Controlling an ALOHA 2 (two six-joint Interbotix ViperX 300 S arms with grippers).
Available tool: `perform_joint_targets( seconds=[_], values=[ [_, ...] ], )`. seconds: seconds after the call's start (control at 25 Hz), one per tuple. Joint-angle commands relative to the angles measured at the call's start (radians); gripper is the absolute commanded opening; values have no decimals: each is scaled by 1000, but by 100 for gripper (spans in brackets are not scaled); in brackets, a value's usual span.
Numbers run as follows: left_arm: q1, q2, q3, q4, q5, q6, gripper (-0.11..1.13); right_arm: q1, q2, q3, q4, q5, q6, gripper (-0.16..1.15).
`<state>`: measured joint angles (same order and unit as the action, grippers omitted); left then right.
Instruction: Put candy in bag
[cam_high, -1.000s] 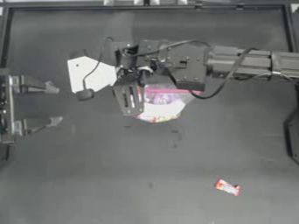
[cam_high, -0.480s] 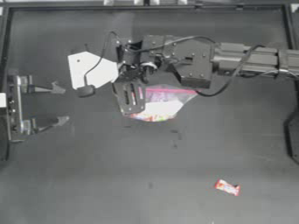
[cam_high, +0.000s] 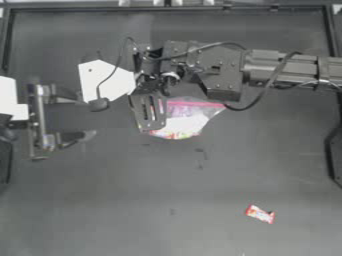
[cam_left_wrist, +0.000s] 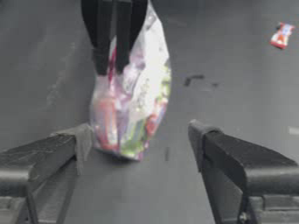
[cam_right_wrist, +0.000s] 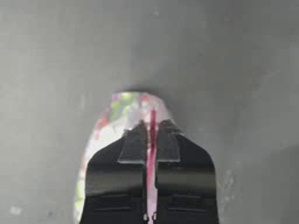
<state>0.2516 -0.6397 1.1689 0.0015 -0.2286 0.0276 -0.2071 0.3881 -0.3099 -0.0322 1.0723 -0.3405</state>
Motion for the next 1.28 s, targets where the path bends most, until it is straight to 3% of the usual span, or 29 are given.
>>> perform_joint_targets(
  seconds=[0.04,0.64,1.28],
  values=[
    [18,64,-44,0,-52,2,98,0,-57,-8,3,-8,0,3],
    [77,222,-78,2,-183,6,97,0,-94,48,3,-63,0,3],
    [80,313,-98,2,-281,6,96,2,-112,72,11,-107,3,3]
  ],
)
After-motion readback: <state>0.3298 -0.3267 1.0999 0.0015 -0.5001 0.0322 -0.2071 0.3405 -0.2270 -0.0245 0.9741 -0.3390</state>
